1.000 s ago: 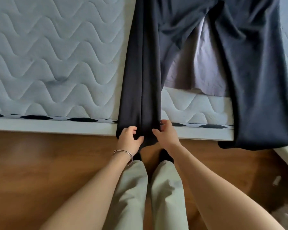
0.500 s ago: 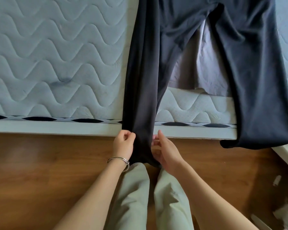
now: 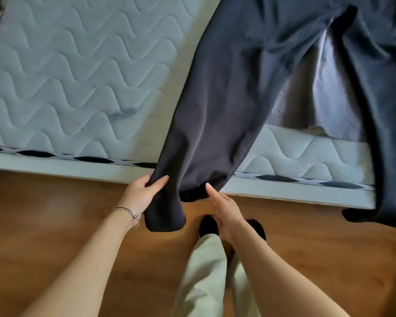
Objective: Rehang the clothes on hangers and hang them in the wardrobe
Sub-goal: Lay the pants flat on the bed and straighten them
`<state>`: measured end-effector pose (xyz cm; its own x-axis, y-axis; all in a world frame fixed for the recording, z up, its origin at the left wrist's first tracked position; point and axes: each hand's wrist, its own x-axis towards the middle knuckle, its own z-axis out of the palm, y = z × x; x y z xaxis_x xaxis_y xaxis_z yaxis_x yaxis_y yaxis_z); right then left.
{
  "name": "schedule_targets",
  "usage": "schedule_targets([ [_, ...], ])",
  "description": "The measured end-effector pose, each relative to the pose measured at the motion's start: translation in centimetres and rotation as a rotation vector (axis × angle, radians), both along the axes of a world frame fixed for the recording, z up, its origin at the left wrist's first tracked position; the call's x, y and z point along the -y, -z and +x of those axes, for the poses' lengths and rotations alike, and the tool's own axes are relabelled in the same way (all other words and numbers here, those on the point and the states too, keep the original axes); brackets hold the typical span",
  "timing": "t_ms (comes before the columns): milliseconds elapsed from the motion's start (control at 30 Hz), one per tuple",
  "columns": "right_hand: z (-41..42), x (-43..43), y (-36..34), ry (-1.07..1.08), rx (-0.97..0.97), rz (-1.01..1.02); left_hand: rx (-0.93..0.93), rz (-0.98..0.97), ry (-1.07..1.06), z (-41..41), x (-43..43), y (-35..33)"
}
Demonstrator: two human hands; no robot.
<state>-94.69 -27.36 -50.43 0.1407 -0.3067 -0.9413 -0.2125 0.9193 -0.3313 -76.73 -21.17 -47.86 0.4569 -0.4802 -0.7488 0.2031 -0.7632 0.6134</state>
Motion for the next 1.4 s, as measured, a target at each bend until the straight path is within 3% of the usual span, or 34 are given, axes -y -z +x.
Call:
schedule_targets([
  [167,-2.0,-1.6,-2.3,0.118,-0.162,-0.223,-0.07,-0.033,-0.157,-1.3,-1.6,-0.4],
  [400,-6.3,-1.9,-4.8,0.098,-0.275,-0.363,0.067,0.065,-0.016,-5.4,-1.9,-1.0],
  [567,-6.9,-2.6,-5.9,-0.164,-0.178,-0.316,-0.076,0.143,0.259,-6.9,-2.2,-0.8],
  [633,-7.7,-2.8,-6.4,-0.104,-0.19,-0.315,-0.114,0.14,0.158,-7.0,-2.9,-0.8],
  [733,-9.3,-3.2,-6.5,0.046,-0.226,-0.258,-0.338,0.083,-0.198,-7.2,-4.1,-1.5],
  [833,-9.6,-4.0,-6.1,-0.057,-0.302,-0.22,-0.372,0.11,-0.234,-7.9,-5.2,-1.9],
  [933,-9.0,-3.5,-6.2,-0.081,-0.369,-0.261,-0.416,0.202,-0.13,-7.4,-5.0,-2.7],
  [1067,-8.3,-3.3,-8.1,-0.027,-0.369,-0.44,-0.44,0.074,-0.065,-5.4,-4.7,-3.6],
  [1133,-8.0,-4.2,-8.8,-0.08,-0.363,-0.48,-0.393,0.088,-0.065,-4.8,-5.3,-3.9],
  [1267,-8.3,-5.9,-8.1,-0.046,-0.505,-0.408,-0.139,0.22,0.352,-4.6,-6.8,-4.1],
  [1400,-9.1,-6.4,-7.2,-0.056,-0.609,-0.432,-0.182,0.144,0.392,-4.2,-6.7,-4.6],
])
